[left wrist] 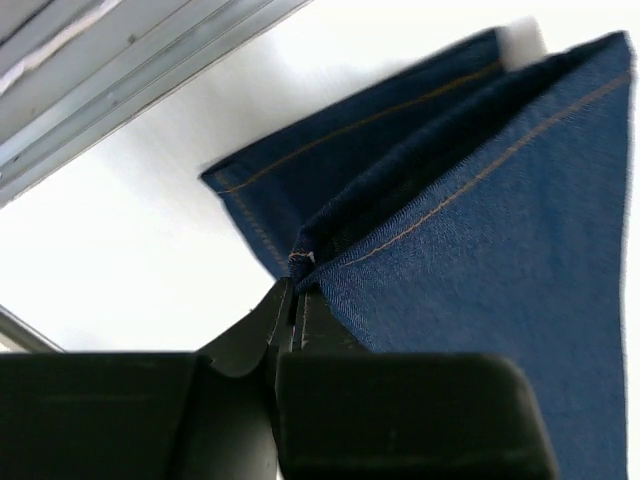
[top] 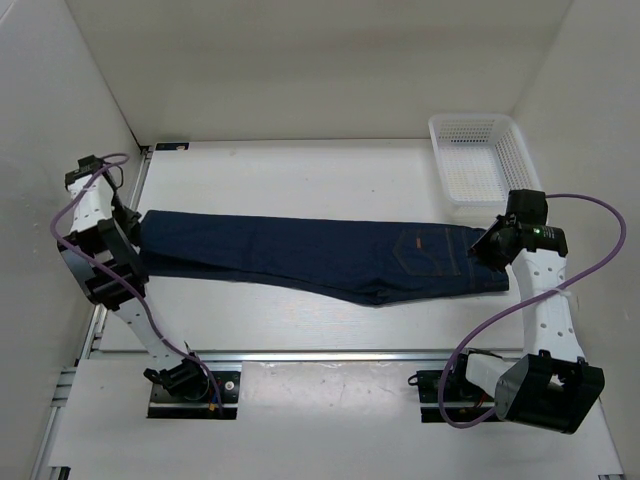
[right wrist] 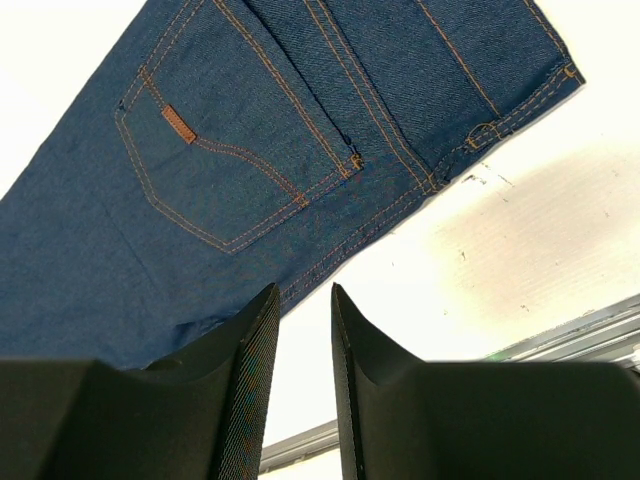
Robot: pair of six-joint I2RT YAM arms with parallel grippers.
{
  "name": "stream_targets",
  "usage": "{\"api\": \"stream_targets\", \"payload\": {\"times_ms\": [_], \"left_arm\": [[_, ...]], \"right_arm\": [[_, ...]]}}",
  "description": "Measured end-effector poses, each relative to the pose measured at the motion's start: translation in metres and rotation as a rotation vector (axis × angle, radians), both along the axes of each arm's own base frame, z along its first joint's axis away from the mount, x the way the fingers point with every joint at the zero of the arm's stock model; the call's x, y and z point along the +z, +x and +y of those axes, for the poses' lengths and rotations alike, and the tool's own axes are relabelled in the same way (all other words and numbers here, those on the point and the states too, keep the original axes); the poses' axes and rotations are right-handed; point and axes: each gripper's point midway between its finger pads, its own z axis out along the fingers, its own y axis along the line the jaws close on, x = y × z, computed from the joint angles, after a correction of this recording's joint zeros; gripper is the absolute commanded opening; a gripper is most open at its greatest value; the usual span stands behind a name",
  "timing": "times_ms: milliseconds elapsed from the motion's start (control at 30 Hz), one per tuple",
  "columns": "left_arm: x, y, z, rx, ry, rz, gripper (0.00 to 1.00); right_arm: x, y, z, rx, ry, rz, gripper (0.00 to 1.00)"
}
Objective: Fold and stack the trousers
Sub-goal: Fold the trousers
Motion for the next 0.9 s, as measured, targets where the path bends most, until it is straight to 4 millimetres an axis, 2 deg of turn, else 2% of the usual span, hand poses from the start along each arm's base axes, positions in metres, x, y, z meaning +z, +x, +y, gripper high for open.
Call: {"api": "stream_targets", "payload": {"times_ms": [33, 67, 167, 200, 267, 333, 400, 667, 800, 833, 900], "left_arm": [[-0.005, -0.005, 0.002, 0.011, -0.006, 0.013, 0.18], [-0.010, -0.011, 0.003, 0.024, -0.015, 0.028, 0.46], [-0.023, -0.027, 0.011, 0.067, -0.034, 0.068, 0.90], [-0.026, -0.030, 0.013, 0.070, -0.037, 0.075, 0.91], [-0.032, -0.036, 0.016, 0.095, -0.045, 0.080, 0.91], [-0.036, -0.038, 0.014, 0.096, -0.053, 0.085, 0.83], [-0.041, -0.039, 0.011, 0.092, -0.064, 0.088, 0.79], [-0.062, -0.035, 0.005, 0.077, -0.098, 0.071, 0.77], [-0.078, -0.033, 0.005, 0.077, -0.107, 0.080, 0.65], [-0.081, -0.033, 0.005, 0.078, -0.109, 0.084, 0.53], [-0.088, -0.031, 0.005, 0.078, -0.111, 0.089, 0.45]], "right_arm": [[0.000, 0.000, 0.000, 0.000, 0.000, -0.001, 0.33], [0.000, 0.000, 0.000, 0.000, 0.000, -0.001, 0.33], [0.000, 0.000, 0.000, 0.002, -0.002, -0.001, 0.33], [0.000, 0.000, 0.000, 0.003, -0.002, 0.000, 0.33], [0.000, -0.001, 0.000, 0.005, -0.003, -0.001, 0.33], [0.001, -0.002, 0.000, 0.006, -0.004, -0.001, 0.33], [0.001, -0.003, 0.000, 0.006, -0.004, 0.001, 0.33], [0.000, -0.006, 0.000, 0.009, -0.004, 0.011, 0.33], [0.002, -0.007, 0.000, 0.011, -0.007, 0.003, 0.33], [0.003, -0.007, 0.001, 0.012, -0.008, -0.001, 0.33], [0.004, -0.007, 0.001, 0.012, -0.009, -0.005, 0.33]]}}
